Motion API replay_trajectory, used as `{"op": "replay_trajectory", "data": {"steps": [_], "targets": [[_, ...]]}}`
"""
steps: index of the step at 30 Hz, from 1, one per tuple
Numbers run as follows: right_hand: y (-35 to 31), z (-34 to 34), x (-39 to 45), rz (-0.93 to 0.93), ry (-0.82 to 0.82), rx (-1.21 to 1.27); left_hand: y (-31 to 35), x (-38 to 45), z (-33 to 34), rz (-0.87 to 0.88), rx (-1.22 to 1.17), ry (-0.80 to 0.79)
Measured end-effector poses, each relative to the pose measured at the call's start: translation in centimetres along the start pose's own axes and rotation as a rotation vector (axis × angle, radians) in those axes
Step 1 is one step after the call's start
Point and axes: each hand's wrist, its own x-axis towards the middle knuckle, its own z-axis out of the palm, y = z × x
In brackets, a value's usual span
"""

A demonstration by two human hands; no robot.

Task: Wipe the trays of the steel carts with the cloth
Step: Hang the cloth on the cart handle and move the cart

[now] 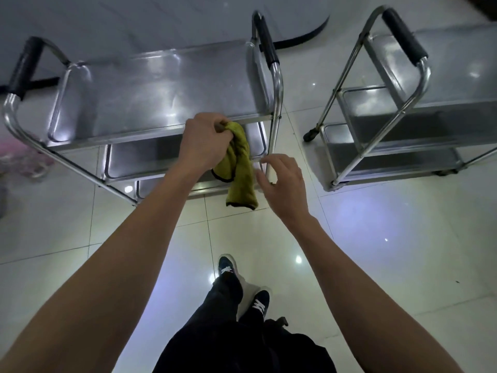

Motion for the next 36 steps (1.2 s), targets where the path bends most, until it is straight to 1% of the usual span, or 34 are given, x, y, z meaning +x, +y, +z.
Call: {"op": "replay_trajectory", "data": {"steps": [2, 6, 8, 13, 17, 20, 23, 26, 29, 34, 36], "targets": [[-0.2, 0.2, 1.9, 0.059, -0.007, 0.055, -0.1, 1.1, 0.2, 0.016, 0.005, 0.004], [-0.7, 1.5, 5.7, 0.164, -0.173, 0.103, -0.5, 3.5, 0.2, 0.021, -0.040, 0.008], [-1.0, 2.5, 7.1, 0.198, -0.198, 0.106, -0.8, 4.8, 0.1, 0.013, -0.072, 0.000], [-1.3, 4.6, 10.7, 0.215, -0.187, 0.036, -1.9, 8.1, -0.4, 0.010, -0.117, -0.010], [-0.7, 5.2, 13.9, 0.279, -0.078, -0.049, -2.6, 10.9, -0.8, -0.028, -0.110, -0.013], [0.0, 4.7, 16.4, 0.329, -0.032, 0.021, -2.5, 12.8, -0.7, -0.077, -0.130, -0.017], [0.7, 4.5, 19.1, 0.295, 0.008, 0.051, -1.4, 14.8, 0.3, -0.123, -0.200, -0.032], [2.1, 4.7, 21.4, 0.269, 0.015, 0.105, 0.0, 16.9, 1.8, -0.171, -0.283, -0.028], [3.9, 4.9, 23.3, 0.172, -0.049, 0.197, 1.3, 19.3, 2.9, -0.245, -0.373, 0.007], [6.6, 4.6, 25.8, 0.072, -0.210, 0.328, 4.1, 22.6, 4.1, -0.289, -0.471, 0.117], [6.5, 4.4, 26.9, -0.006, -0.204, 0.339, 4.9, 23.4, 4.3, -0.303, -0.526, 0.159]]}}
